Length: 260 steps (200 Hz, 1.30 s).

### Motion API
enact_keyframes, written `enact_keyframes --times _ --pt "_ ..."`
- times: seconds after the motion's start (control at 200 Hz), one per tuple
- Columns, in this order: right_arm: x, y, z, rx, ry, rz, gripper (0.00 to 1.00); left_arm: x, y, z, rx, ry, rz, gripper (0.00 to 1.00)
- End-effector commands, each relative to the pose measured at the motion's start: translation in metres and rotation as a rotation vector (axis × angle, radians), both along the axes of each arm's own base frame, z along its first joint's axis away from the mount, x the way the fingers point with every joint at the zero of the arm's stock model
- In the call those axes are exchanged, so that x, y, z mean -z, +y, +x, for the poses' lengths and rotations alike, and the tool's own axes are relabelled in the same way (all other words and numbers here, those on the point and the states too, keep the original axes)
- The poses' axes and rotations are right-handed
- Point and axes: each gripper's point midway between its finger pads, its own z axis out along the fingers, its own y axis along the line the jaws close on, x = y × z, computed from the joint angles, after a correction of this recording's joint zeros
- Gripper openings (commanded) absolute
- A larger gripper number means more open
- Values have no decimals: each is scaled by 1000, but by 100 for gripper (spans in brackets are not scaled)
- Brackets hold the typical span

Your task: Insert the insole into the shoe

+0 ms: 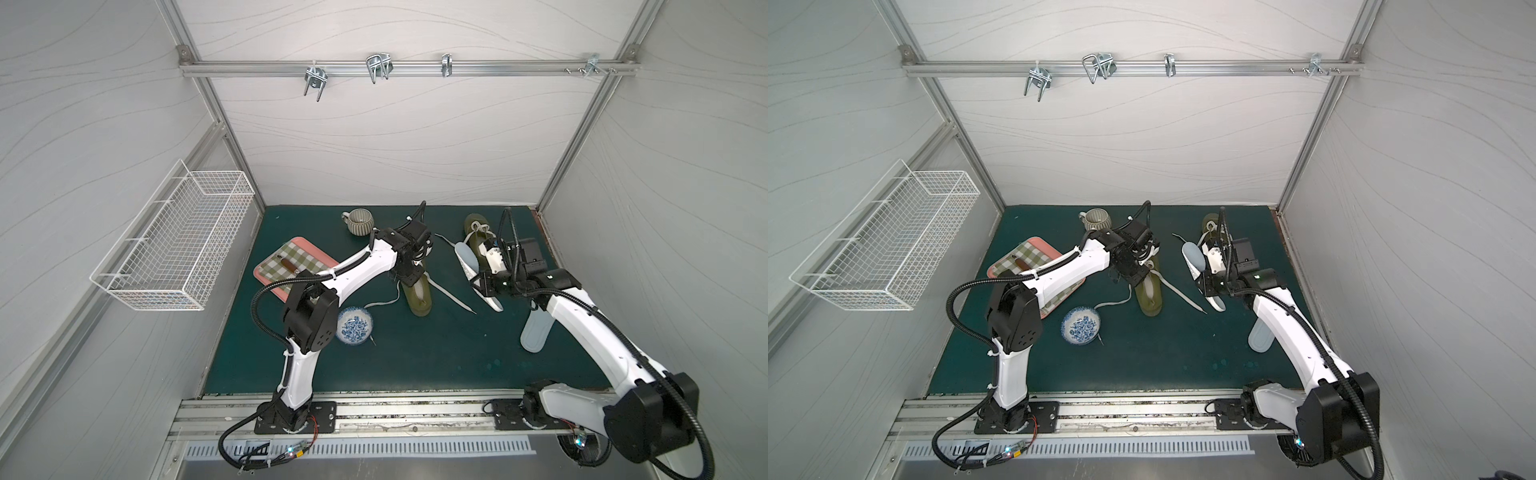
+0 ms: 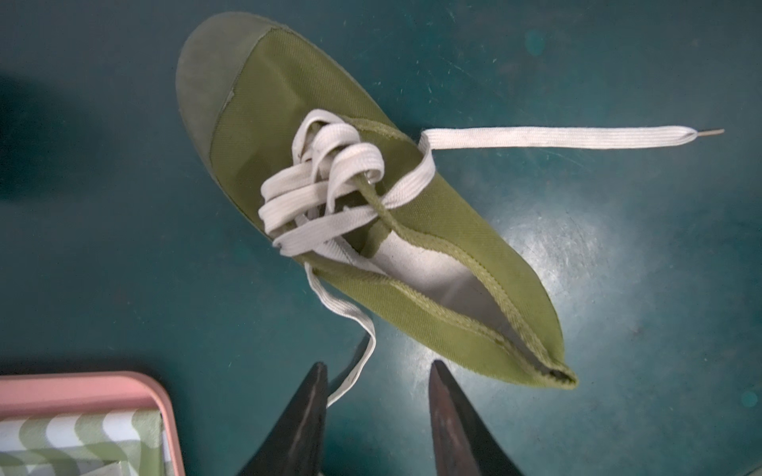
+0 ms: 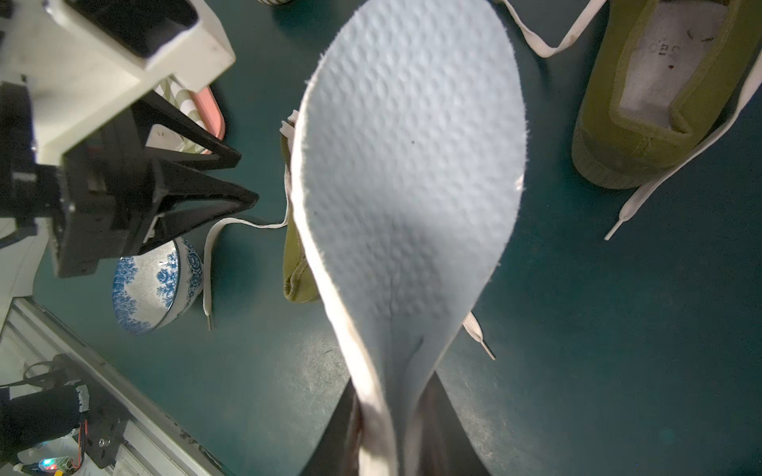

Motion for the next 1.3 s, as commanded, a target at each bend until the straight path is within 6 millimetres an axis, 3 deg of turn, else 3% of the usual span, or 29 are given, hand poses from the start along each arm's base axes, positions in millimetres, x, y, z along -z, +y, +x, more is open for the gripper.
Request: enact_keyframes --times 0.0,0.065,0.09,0.27,1.295 --pt "-2 0 -6 -24 7 19 23 -5 -20 13 43 -33 -50 42" --pt "-3 0 -6 -25 8 26 23 4 -20 15 44 -23 -37 42" --pt "-3 0 -6 -25 8 26 23 -5 -25 22 44 -43 -55 42" --pt "-4 -2 -5 -21 7 27 23 -1 -35 29 50 -33 -71 36" --pt "-9 -2 0 -16 5 56 22 38 -20 37 57 -24 7 28"
